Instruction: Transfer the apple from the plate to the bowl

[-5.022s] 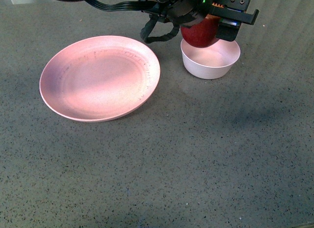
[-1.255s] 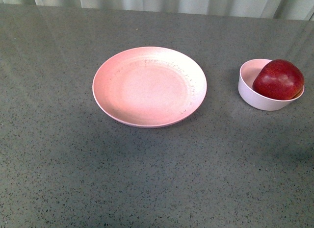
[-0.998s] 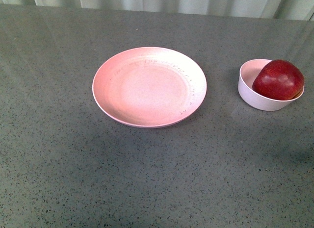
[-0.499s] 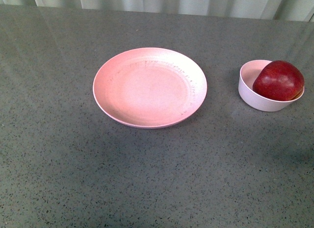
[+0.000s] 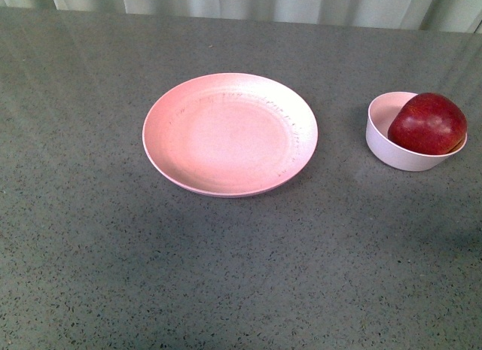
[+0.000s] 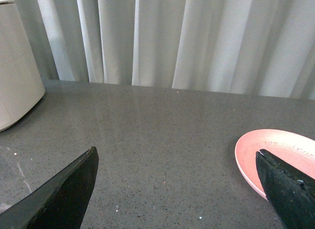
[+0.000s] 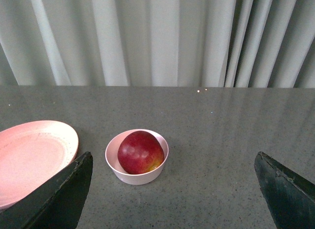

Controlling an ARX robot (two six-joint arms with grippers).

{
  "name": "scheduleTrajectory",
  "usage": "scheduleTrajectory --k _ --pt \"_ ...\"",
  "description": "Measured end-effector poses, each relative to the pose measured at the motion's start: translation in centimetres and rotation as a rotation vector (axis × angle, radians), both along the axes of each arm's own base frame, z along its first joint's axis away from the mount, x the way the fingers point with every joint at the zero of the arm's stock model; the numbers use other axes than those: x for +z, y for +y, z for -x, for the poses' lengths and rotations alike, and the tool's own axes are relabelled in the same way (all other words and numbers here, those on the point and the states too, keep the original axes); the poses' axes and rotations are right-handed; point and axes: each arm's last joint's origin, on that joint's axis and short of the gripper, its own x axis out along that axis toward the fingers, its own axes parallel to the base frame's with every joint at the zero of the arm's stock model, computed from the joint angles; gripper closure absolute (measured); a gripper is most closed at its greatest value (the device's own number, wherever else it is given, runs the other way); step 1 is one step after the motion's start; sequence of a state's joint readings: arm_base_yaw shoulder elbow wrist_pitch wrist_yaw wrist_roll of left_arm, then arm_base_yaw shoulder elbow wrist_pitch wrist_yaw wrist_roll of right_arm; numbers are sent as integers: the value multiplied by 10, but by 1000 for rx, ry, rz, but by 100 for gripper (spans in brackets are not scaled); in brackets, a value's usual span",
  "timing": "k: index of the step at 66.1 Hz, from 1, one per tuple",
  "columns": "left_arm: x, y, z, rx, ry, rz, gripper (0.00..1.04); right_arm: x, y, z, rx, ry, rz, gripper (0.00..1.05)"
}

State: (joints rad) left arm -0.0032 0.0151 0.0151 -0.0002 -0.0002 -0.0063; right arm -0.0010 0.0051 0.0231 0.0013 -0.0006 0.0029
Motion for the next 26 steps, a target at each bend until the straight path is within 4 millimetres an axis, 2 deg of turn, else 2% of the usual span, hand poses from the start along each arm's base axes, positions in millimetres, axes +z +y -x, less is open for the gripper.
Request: scheduleTrajectory --k 26 --pt "0 0 0 0 0 0 9 0 0 0 0 0 0 9"
